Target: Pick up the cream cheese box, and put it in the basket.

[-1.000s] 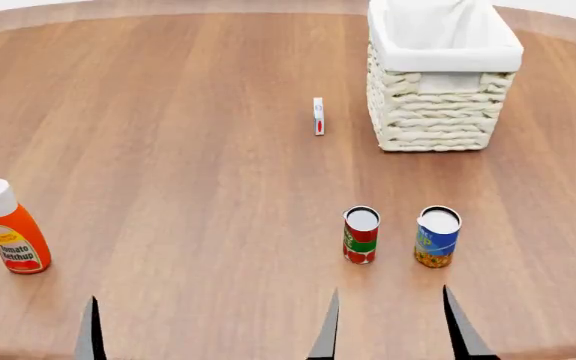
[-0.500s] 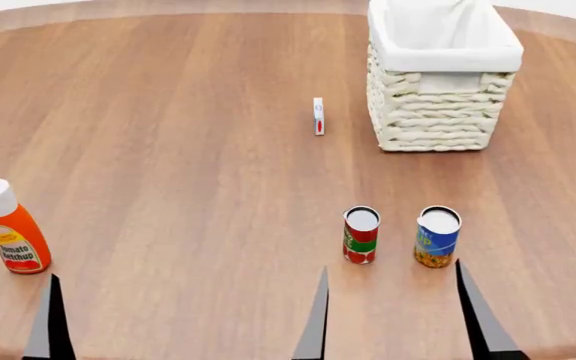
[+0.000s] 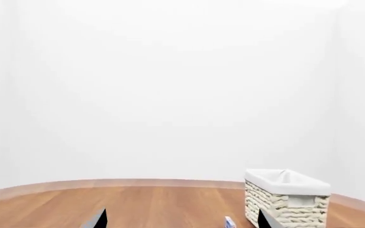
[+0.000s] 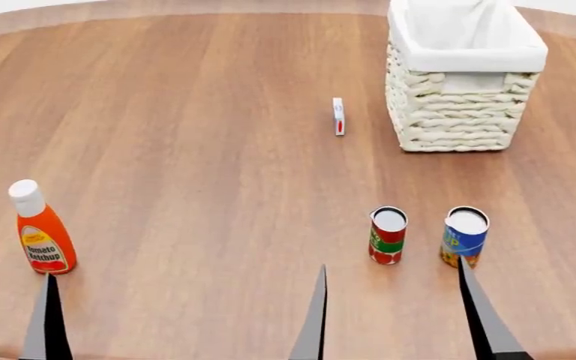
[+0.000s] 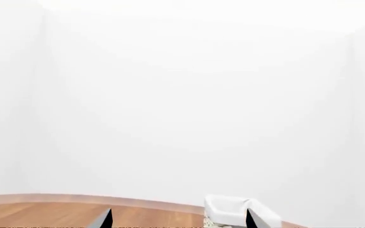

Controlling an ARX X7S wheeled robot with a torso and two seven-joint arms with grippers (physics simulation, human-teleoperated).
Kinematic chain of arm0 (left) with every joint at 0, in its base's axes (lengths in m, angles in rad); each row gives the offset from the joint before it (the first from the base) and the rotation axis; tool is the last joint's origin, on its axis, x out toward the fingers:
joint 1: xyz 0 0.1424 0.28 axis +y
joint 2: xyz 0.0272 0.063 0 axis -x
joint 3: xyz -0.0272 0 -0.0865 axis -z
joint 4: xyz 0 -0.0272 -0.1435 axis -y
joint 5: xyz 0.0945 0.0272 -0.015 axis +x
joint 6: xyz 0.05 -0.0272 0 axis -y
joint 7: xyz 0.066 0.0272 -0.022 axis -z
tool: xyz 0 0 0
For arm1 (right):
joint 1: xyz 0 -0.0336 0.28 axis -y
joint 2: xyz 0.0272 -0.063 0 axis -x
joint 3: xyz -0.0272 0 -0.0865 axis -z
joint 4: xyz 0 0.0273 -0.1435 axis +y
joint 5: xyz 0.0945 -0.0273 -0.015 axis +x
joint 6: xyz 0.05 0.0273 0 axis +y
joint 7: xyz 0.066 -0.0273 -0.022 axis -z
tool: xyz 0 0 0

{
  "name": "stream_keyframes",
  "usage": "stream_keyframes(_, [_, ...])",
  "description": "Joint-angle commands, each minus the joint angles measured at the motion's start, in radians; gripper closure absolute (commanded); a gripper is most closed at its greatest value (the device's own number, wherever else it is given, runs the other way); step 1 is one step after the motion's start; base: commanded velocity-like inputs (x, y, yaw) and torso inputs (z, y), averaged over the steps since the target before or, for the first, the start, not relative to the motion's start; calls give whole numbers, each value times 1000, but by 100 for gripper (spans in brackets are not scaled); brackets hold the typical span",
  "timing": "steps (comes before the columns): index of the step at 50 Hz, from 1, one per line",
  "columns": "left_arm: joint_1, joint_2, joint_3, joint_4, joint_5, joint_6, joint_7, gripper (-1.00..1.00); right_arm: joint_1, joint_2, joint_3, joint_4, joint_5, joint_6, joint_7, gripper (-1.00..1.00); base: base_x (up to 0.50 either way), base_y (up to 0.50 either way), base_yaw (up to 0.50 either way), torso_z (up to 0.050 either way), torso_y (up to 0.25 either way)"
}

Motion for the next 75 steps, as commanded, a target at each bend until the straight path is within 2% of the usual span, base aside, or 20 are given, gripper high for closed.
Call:
stream_keyframes(1, [2, -9, 10, -4, -2, 7, -9, -100, 7, 3, -4, 7, -2, 9, 18, -100, 0, 0, 0, 0, 0])
stream_keyframes(7, [1, -14, 14, 0, -5, 5, -14, -100, 6, 4, 4, 4, 26, 18, 17, -100, 23, 0, 0, 0, 0])
stream_keyframes(75, [-4, -70, 63, -22, -26, 39, -65, -100, 18, 45, -16, 35, 70, 1, 60, -100, 304, 0, 0, 0, 0])
